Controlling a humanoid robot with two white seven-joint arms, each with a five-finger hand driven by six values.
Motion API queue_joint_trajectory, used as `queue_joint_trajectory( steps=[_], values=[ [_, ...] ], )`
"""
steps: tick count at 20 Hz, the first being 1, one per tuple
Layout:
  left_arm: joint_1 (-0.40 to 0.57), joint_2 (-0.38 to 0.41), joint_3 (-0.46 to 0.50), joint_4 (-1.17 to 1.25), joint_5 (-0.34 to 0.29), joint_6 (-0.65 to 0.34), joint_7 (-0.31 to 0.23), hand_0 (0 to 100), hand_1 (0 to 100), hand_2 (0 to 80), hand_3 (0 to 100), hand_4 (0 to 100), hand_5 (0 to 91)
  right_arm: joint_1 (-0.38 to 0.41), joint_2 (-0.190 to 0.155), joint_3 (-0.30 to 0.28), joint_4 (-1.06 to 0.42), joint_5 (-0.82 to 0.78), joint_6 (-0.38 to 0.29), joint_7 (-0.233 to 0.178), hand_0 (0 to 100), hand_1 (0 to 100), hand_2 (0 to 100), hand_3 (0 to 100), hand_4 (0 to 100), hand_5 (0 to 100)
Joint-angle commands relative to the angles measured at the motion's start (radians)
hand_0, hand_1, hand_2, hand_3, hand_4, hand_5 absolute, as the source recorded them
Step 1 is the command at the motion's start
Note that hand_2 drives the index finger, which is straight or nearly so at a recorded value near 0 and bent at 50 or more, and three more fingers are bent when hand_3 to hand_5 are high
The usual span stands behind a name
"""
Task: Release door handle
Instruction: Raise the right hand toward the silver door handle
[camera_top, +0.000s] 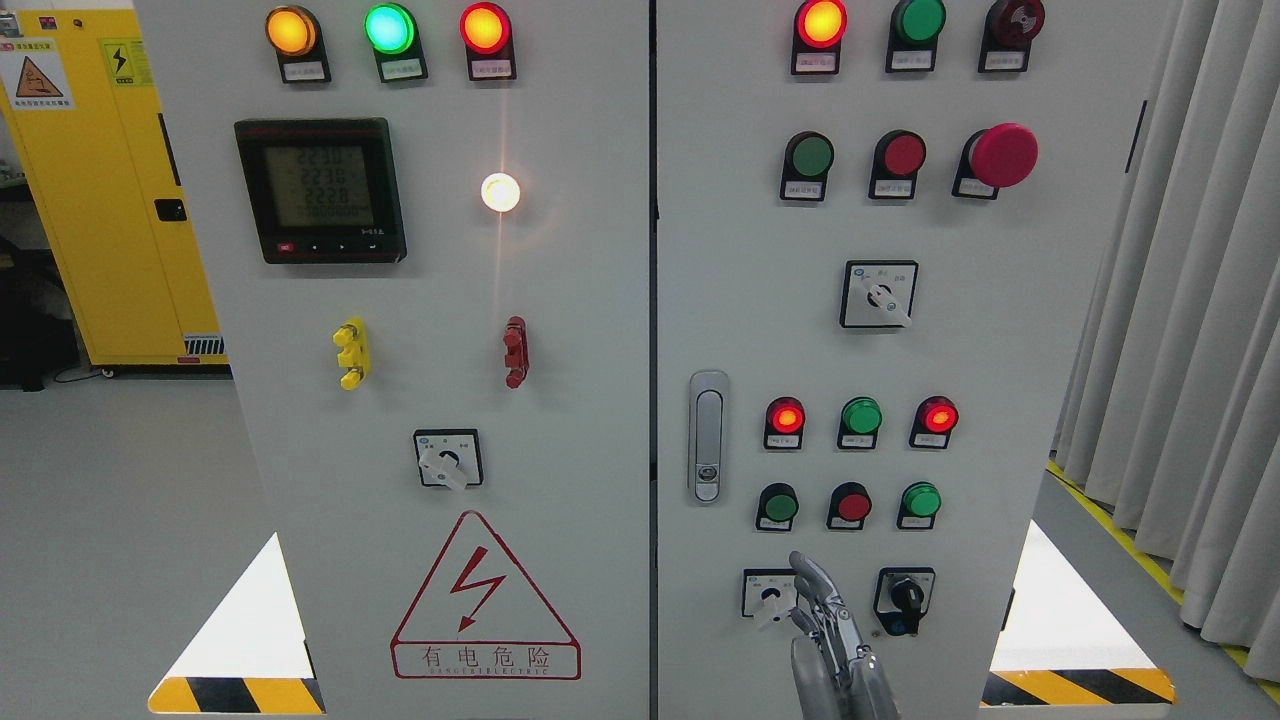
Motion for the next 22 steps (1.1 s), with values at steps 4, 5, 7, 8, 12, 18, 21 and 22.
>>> queue_joint_trajectory(
  steps=[4, 5, 7, 8, 12, 18, 21, 22],
  values=[
    [0.000, 0.000, -0.001, 0.000, 0.000, 0.000, 0.000, 12, 56, 0.0, 0, 0, 0.0, 0.059, -0.003, 0.004, -0.024, 0.000, -0.005, -0.007, 52, 12, 0, 10, 10, 2],
    [0.000, 0.000, 0.000, 0.000, 0.000, 0.000, 0.000, 12, 56, 0.0, 0, 0, 0.0, 0.058, -0.005, 0.004, -0.024, 0.000, -0.005, -0.005, 52, 12, 0, 10, 10, 2],
    [0.000, 0.000, -0.001, 0.000, 0.000, -0.001, 0.000, 12, 56, 0.0, 0, 0, 0.0, 0.051, -0.005, 0.002, -0.024, 0.001, -0.004, -0.004, 52, 12, 0, 10, 10, 2],
    [0.000, 0.000, 0.000, 0.000, 0.000, 0.000, 0.000, 12, 56, 0.0, 0, 0, 0.0, 0.047, -0.005, 0.002, -0.024, 0.004, -0.002, -0.004, 52, 12, 0, 10, 10, 2],
    [0.000, 0.000, 0.000, 0.000, 0.000, 0.000, 0.000, 12, 56, 0.0, 0, 0, 0.0, 0.033, -0.005, 0.002, -0.033, 0.084, 0.004, -0.004, 46, 22, 0, 18, 21, 10],
    [0.000, 0.000, 0.000, 0.000, 0.000, 0.000, 0.000, 12, 56, 0.0, 0, 0, 0.0, 0.012, 0.000, 0.004, -0.044, 0.463, 0.042, -0.007, 53, 46, 0, 92, 97, 99],
    [0.000, 0.000, 0.000, 0.000, 0.000, 0.000, 0.000, 12, 56, 0.0, 0, 0, 0.0, -0.007, 0.003, 0.009, -0.042, 0.624, 0.042, -0.014, 56, 46, 0, 100, 100, 100],
    [0.000, 0.000, 0.000, 0.000, 0.000, 0.000, 0.000, 12, 56, 0.0, 0, 0, 0.0, -0.013, 0.005, 0.012, -0.039, 0.679, 0.041, -0.017, 56, 46, 0, 100, 100, 100]
  ],
)
